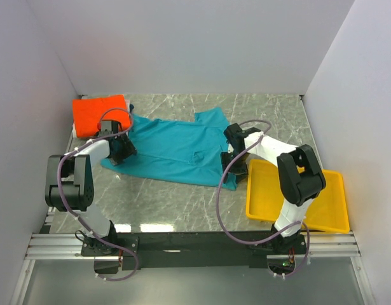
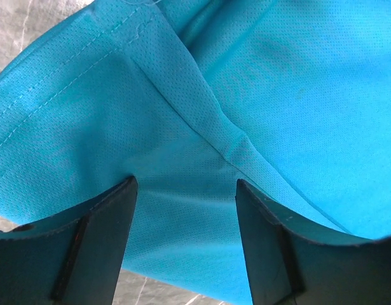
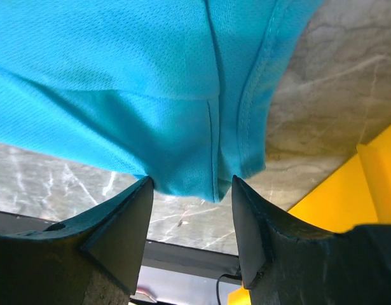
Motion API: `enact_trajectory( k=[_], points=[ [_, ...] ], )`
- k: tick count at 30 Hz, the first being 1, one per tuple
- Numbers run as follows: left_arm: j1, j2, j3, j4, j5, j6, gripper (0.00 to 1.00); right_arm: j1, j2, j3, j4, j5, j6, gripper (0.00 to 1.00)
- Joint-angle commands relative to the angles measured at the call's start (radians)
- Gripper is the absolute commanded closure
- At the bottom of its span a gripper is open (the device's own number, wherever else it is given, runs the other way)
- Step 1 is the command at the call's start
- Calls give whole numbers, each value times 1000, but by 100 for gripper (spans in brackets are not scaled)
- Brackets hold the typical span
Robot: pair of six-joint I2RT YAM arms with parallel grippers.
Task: Fold and stack the t-shirts
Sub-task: Fold the tshirt
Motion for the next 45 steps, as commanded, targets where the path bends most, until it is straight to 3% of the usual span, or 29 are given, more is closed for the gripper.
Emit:
enact_trajectory(
  k=[1, 19, 28, 31, 34, 45],
  points=[
    [12, 51, 1, -99, -55, 45, 29, -1, -72, 14, -15, 2, 24, 41],
    [12, 55, 11, -104, -55, 50, 28, 0, -59, -101, 22, -73, 1, 56],
    [14, 60, 2, -98, -55, 65, 28, -3, -16, -103, 44, -67, -13, 75],
    [14, 65, -1, -95, -58, 73, 28, -1, -14, -98, 33, -54, -16, 93],
    [14, 68, -2, -96, -71, 88, 28, -3, -31, -92, 8, -15, -19, 100],
    [14, 31, -5, -89, -80, 133, 28, -3, -56, -49, -78, 101, -56, 100]
  ],
)
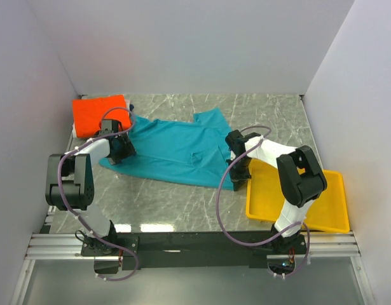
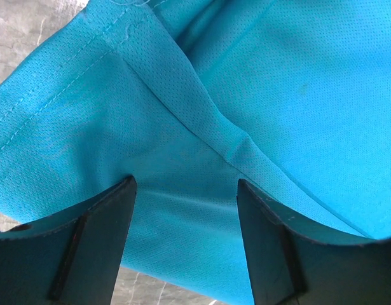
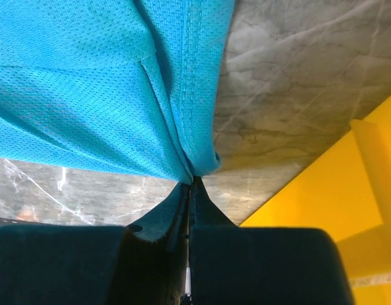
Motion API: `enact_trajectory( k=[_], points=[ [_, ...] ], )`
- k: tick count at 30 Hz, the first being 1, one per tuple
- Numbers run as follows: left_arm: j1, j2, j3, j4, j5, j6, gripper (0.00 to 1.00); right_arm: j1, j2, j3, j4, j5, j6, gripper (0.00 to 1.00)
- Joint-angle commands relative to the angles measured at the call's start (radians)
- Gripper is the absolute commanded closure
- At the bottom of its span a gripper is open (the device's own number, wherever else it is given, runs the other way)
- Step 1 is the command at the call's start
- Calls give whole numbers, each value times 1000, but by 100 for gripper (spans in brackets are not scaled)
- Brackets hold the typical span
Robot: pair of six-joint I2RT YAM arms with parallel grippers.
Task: Fold and stack the t-shirts
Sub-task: Fold the tshirt
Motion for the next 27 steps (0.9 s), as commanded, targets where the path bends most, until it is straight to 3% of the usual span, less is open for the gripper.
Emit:
enact_trajectory(
  k=[1, 5, 7, 11, 17, 27],
  points=[
    [14, 15, -29, -63, -40, 38, 28, -3, -33, 37, -59, 57, -26, 100],
    [12, -7, -37, -64, 3, 15, 27, -1, -26, 54, -69, 25, -30, 94],
    [14, -34, -32, -72, 16, -2, 26, 0, -36, 74, -88, 16, -30, 79],
    [6, -91, -5, -118, 46, -24, 26, -1, -68, 143, -154, -1, -44, 64],
    [3, -147, 72, -148, 89, -48, 25, 11, -82, 293, -197, -44, -59, 62],
    [1, -7, 84, -26, 182, -100, 25, 57, 116, 413, 45, -251, -30, 63]
  ],
)
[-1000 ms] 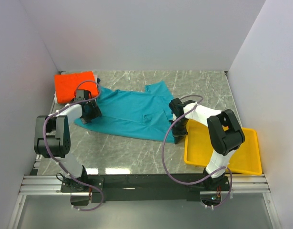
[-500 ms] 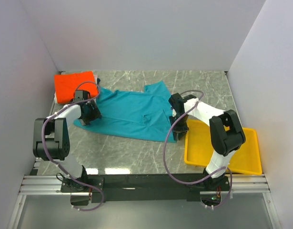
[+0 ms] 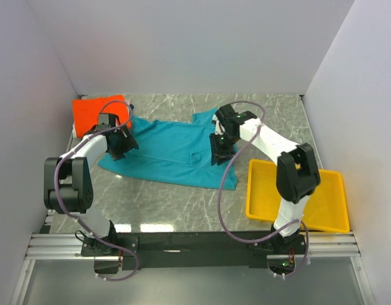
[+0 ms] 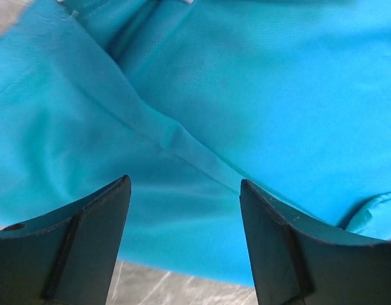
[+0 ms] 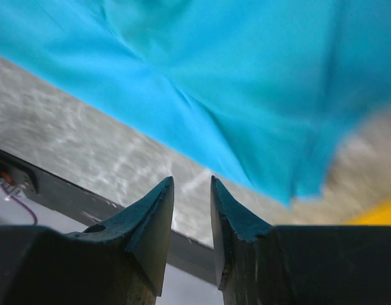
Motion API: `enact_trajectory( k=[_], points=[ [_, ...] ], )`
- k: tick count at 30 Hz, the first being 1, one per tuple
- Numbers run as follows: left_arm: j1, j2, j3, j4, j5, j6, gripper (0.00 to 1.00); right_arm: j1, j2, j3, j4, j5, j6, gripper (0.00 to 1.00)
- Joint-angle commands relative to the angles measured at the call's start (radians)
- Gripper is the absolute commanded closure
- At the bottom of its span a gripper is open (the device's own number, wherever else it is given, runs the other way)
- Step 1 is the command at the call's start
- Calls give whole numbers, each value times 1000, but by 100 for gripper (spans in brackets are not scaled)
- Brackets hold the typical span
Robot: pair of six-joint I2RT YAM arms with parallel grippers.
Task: Fold and stack the t-shirts
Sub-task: Fold the tshirt
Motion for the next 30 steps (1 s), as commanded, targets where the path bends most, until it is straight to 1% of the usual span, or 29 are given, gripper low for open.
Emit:
enact_trajectory(
  k=[1, 3, 6, 12, 15, 22, 30],
  points=[
    [-3, 57, 4, 62, 54, -29, 25, 11, 87, 32, 111, -96, 12, 64],
    [-3, 83, -11, 87, 56, -29, 25, 12, 121, 25, 138, -93, 21, 64],
    [-1, 118, -25, 79, 59, -27, 25, 12, 138, -10, 164, -79, 18, 64],
    [-3, 115, -96, 87, 65, -29, 25, 11, 139, -128, 170, -47, 19, 64],
    [-3, 109, -122, 77, 54, -32, 25, 11, 141, -188, 148, -27, 25, 64],
    [-1, 77, -182, 28, 28, -45, 25, 12, 64, -355, 161, -26, 55, 64],
    [-3, -35, -301, -27, -6, -102, 24, 55, -40, -509, 184, -65, 88, 64]
  ],
)
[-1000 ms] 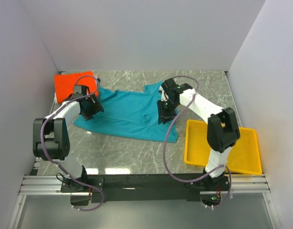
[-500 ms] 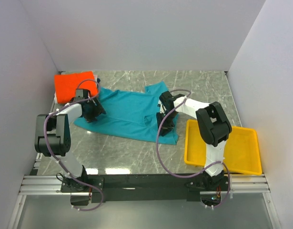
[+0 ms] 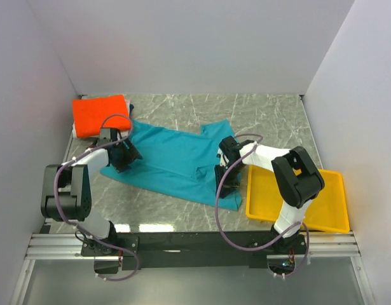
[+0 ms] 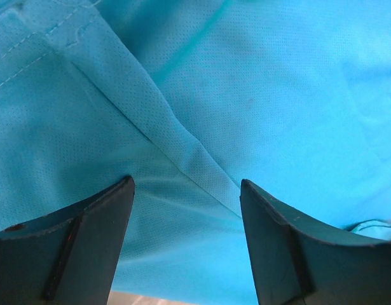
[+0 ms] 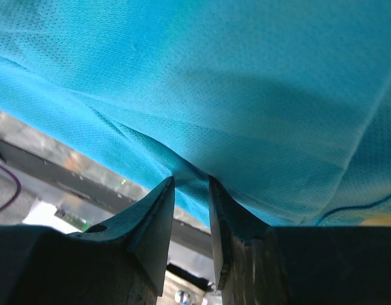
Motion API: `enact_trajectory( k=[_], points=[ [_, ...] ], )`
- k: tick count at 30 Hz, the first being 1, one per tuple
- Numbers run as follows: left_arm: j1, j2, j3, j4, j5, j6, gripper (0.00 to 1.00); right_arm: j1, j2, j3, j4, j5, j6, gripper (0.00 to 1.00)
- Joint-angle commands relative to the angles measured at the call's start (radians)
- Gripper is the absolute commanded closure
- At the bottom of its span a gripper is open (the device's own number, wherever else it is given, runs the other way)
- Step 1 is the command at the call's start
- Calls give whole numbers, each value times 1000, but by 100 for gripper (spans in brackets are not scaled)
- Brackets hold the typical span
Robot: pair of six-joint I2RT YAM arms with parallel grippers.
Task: Fold and stack the t-shirts
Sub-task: Fold the tshirt
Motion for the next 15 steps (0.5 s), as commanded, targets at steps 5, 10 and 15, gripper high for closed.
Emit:
enact_trajectory(
  k=[5, 10, 15],
  points=[
    [3, -82, -190, -184, -50, -78, 23, 75, -74, -165, -6, 39, 42, 64],
    [3, -188, -252, -218, -55, -110, 23, 103, -135, -221, -14, 44, 68, 64],
    [3, -303, -212, -270, -42, -135, 23, 101, -194, -173, -98, 62, 46, 64]
  ],
)
